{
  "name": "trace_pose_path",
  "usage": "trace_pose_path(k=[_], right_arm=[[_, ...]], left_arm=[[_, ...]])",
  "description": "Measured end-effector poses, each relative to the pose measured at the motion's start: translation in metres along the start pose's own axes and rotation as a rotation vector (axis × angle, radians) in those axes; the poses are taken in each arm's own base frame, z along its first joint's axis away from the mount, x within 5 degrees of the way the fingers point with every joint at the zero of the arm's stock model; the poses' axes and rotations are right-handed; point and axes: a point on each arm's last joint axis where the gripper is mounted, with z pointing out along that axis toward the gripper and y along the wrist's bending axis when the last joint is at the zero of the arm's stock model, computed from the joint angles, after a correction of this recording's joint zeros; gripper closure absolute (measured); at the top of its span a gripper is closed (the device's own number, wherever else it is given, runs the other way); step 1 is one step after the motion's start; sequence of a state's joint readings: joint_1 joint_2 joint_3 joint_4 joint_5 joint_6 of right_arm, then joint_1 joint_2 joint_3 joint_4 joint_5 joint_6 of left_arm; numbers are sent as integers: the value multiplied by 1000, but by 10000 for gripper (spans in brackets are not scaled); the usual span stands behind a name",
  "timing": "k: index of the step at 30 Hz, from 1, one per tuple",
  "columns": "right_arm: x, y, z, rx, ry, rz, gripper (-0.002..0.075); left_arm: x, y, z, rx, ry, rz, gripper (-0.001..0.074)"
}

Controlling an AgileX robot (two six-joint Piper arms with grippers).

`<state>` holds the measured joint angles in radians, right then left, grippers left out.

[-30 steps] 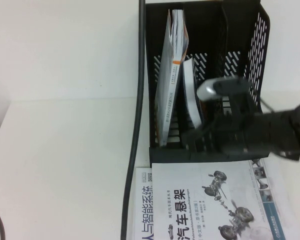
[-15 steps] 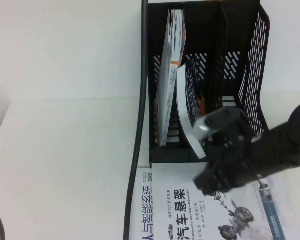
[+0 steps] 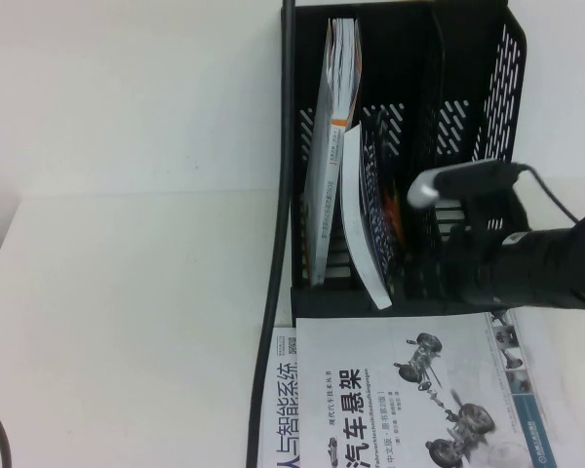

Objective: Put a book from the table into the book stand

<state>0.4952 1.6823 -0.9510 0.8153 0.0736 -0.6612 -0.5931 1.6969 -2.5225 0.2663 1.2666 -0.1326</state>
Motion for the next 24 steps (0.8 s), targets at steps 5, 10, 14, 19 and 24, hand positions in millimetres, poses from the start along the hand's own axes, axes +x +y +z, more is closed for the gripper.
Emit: trace_pose_path(k=[5,10,14,19,24], right_arm=[[-3,-1,0,15,-33,69,727],[-2,10,-16,-86,27,51,727],[-22,20,-57,-128,-81,6,727],[-33,27,-94,-163,-168,-28,725],[-21,28,-77,-186,-51,-86,596]], left_arm=[[0,0,0,2,0,5,736],[0,-1,0,6,1,15,736],[0,-1,0,6,1,18,736],[0,0,-1,6,-1,18,736],[-2,0,-11,26,-17,13,736]])
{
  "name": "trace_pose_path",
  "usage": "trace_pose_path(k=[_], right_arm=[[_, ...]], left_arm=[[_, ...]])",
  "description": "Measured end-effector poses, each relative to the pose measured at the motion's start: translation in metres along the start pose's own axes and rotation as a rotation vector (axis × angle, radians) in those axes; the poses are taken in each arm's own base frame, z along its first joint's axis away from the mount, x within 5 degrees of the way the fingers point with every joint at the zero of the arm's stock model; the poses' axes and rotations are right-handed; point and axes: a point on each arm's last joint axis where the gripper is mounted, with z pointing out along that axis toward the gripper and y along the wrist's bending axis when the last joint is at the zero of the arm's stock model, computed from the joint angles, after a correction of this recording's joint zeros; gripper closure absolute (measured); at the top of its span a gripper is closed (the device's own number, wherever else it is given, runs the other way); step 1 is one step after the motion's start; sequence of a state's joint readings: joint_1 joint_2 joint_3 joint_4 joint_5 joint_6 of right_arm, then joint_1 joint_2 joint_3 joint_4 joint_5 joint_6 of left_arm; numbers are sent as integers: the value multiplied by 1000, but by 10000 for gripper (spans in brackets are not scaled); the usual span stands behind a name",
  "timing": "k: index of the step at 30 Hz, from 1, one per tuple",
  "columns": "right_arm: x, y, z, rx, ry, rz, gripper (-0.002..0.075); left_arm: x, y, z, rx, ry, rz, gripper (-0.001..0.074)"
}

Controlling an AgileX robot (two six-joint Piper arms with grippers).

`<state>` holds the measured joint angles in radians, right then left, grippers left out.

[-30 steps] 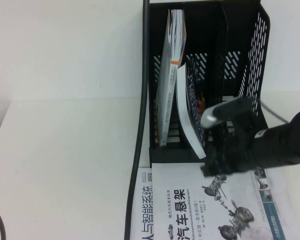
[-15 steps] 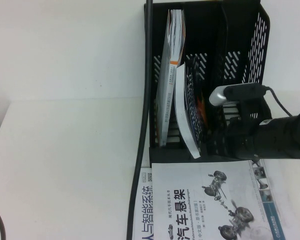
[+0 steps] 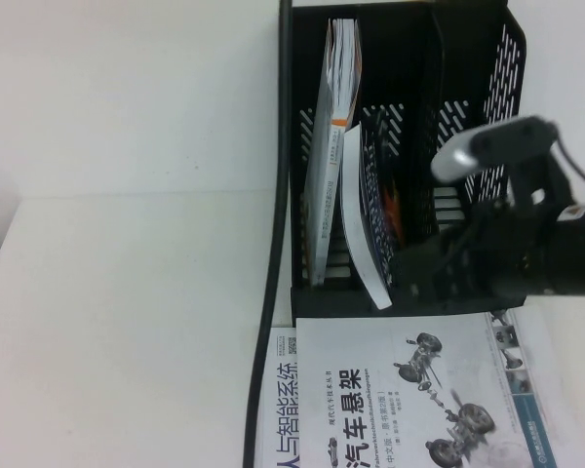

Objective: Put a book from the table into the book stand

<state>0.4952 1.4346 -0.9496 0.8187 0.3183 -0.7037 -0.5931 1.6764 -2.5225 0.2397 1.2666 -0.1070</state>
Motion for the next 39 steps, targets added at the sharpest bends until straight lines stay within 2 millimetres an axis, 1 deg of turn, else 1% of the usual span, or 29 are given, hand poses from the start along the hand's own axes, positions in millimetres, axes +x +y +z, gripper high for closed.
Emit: trace_pose_path(k=[1,2,4,6,8,11,13,15,19,24,28,32,37,39], right_arm=[[3,-1,5,-4,25,1,551],[7,-2,10,-9,50,-1,488],[11,0,17,-19,84,-12,375],[15,4,25,-28,104,-43,315],[18,10,33,-28,102,-72,291],[20,21,44,-14,76,-116,277],[20,23,48,4,53,-135,274],[20,22,53,26,38,-143,273],[22,22,59,41,32,-153,273],[21,22,59,44,27,-180,273],[24,22,59,44,35,-196,273],[23,23,53,42,26,-203,272],[16,28,38,29,-10,-228,265],[15,31,33,8,-3,-245,251]], left_arm=[[-1,1,-5,7,-9,-2,736],[-2,2,-12,14,-22,-6,736],[-5,3,-30,44,-51,-20,736],[-7,4,-51,95,-86,-38,736],[-8,4,-70,146,-115,-46,736],[-6,5,-91,191,-131,-46,736],[-1,6,-98,199,-116,-44,736],[7,7,-100,198,-85,-39,736],[23,8,-97,180,-12,-24,736],[46,11,-100,160,50,-16,736],[58,14,-101,143,54,-25,736],[66,18,-107,116,47,-18,736],[68,22,-116,98,29,-20,736],[68,23,-118,97,25,-20,736]])
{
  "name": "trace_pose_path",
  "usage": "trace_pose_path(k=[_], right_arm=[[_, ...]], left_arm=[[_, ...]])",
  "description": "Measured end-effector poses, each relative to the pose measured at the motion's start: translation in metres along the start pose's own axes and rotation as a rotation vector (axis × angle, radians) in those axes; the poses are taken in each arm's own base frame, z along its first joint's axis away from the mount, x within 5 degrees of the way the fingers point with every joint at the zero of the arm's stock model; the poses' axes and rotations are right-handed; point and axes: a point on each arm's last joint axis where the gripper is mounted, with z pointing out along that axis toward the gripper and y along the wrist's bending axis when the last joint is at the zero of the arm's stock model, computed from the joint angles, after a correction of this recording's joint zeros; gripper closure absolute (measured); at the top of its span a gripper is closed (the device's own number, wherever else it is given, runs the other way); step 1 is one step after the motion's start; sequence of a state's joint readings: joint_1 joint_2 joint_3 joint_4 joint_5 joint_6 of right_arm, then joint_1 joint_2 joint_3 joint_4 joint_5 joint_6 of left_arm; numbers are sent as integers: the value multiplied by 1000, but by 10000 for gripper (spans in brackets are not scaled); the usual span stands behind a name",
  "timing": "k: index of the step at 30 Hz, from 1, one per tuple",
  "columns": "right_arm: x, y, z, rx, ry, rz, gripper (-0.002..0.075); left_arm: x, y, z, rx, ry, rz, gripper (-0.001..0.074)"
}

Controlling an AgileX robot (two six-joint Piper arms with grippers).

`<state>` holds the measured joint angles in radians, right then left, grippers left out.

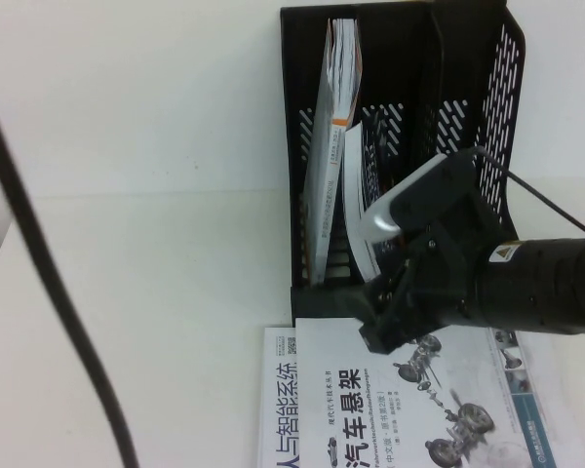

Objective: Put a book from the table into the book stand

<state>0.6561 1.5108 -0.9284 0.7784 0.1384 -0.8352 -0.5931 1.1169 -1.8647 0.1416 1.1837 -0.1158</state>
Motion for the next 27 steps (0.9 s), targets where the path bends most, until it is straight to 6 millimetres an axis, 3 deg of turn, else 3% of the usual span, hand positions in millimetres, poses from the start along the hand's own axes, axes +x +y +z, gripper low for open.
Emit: trace_pose_path(k=[4,11,18,27], right_arm=[[8,3,-1,-34,46,-12,218],[43,0,3,4,128,-54,166],[38,-9,4,110,40,-63,161],[39,-8,4,104,46,-52,161]], left_arm=[[2,1,-6,-1,6,-3,737],[7,3,-13,-7,38,-8,737],[7,3,-16,-6,33,-12,737],[7,3,-16,-7,34,-16,737]])
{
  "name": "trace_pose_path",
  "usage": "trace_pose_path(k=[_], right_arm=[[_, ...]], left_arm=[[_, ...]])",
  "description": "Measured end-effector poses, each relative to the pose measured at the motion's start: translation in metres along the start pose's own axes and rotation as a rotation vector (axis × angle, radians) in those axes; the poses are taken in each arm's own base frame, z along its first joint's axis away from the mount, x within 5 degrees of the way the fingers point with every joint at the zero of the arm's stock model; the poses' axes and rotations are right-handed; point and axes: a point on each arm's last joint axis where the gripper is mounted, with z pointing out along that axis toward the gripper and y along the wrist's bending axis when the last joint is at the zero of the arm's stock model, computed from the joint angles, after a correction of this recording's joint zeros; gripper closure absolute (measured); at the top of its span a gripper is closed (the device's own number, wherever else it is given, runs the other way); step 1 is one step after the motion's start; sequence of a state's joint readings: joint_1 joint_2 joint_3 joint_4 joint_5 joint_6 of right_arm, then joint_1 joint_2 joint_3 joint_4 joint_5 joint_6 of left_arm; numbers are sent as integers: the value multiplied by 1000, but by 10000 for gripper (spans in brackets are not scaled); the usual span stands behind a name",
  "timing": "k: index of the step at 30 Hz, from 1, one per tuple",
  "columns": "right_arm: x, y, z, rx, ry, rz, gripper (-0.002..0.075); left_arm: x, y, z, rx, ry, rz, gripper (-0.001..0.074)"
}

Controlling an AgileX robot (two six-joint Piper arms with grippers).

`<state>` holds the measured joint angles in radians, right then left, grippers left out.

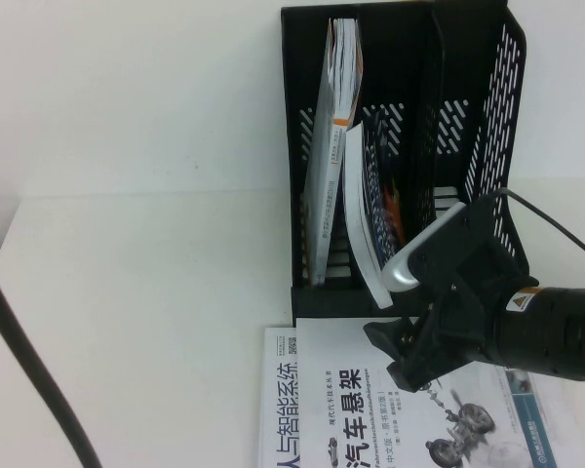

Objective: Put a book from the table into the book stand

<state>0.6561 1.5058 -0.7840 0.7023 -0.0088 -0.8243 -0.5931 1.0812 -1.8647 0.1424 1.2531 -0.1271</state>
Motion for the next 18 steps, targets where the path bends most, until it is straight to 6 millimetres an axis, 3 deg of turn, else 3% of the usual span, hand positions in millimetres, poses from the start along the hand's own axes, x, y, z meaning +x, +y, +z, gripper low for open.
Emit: trace_pose_path(k=[8,14,18], right_arm=[[-2,-1,0,10,-12,4,161],[-23,-2,-3,7,-67,11,161],[-25,-2,0,1,-64,12,161]], left_arm=[[0,0,0,0,-2,6,737],[-2,0,0,3,-22,13,737],[-1,-1,2,3,-21,14,737]])
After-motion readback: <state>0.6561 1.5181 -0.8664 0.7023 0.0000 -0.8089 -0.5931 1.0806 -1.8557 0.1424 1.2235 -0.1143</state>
